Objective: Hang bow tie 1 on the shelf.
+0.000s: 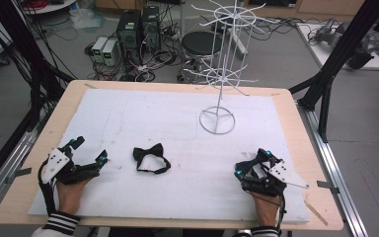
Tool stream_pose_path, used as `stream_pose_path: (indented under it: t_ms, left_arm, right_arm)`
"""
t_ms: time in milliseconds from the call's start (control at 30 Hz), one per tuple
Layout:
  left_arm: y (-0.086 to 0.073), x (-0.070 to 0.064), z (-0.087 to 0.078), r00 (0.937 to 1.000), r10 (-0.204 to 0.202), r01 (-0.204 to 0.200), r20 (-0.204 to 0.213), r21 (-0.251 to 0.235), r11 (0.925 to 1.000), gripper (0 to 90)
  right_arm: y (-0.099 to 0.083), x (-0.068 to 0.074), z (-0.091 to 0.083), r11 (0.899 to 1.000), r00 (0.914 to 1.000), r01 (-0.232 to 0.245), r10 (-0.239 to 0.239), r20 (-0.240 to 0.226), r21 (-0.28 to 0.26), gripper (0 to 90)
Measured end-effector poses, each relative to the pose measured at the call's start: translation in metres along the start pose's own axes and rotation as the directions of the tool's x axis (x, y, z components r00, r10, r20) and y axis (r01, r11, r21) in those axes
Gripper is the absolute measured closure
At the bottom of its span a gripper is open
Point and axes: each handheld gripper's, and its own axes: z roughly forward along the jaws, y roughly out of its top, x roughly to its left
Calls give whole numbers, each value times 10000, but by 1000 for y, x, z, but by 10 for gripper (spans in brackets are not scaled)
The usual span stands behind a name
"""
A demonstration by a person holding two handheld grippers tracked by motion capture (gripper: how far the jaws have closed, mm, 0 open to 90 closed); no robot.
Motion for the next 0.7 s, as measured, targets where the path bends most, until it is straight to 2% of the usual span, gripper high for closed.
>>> stream_pose_path:
  t_ms: [200, 233, 467, 700]
  left_arm:
    - [0, 0, 0, 10000, -16, 16, -42, -26, 10000, 42]
    - [0, 0, 0, 10000, 82, -82, -21, 13, 10000, 42]
    - [0, 0, 0, 10000, 89, -89, -33, 18, 10000, 42]
    - [0, 0, 0, 10000, 78, -78, -21, 2, 10000, 42]
  right_arm:
    - [5, 0, -1, 9999, 10000, 20, -20, -34, 145, 27]
    - [6, -1, -1, 9999, 10000, 62, -62, -47, 123, 27]
    - [24, -7, -6, 9988, 9994, 335, -330, -125, 363, 27]
    - [44, -19, -11, 9933, 9975, 648, -618, -340, 957, 27]
